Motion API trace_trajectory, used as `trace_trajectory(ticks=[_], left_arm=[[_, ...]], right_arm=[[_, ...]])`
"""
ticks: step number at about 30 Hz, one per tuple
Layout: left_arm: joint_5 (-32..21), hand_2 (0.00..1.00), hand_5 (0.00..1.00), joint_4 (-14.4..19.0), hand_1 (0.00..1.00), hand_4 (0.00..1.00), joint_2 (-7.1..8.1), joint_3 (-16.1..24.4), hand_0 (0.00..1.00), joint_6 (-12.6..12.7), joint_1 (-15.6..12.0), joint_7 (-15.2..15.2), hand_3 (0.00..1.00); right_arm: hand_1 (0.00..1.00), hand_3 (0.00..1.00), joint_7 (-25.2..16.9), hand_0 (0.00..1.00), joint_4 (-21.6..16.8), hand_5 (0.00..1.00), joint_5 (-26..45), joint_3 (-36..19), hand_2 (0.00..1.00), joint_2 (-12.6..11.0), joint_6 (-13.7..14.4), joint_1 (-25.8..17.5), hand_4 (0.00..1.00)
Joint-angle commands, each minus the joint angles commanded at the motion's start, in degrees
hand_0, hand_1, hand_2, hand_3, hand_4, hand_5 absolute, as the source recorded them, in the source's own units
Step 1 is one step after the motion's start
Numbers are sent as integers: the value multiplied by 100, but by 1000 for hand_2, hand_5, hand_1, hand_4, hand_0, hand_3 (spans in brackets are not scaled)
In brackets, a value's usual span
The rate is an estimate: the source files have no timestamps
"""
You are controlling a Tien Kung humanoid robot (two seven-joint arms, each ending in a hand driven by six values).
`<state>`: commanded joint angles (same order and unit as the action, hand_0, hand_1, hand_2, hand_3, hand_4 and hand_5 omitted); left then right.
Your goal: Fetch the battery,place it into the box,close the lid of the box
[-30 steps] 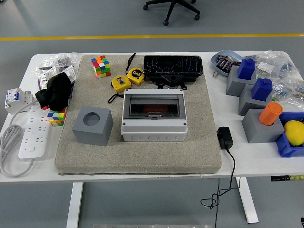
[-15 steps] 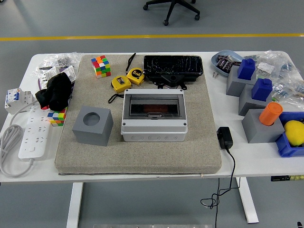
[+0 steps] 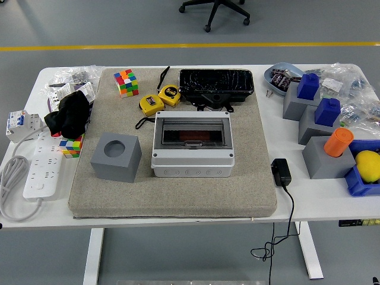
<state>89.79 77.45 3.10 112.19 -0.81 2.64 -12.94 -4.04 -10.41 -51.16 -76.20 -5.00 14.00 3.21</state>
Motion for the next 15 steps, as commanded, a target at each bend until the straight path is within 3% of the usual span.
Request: trace_trajectory(ticks=[4,15], left_arm=[[23,730,998,-43,767,998,-21,-52,790,-11,15,27,724],[173,707,998,7,743,998,-87,-155,772,-47,144,91,708]], right_arm=[[779,806,-167,815,-38,998,360,398,762,-71,116,-7,998],[779,807,-194,814,-40,998,356,307,763,-51,82,-10,998]])
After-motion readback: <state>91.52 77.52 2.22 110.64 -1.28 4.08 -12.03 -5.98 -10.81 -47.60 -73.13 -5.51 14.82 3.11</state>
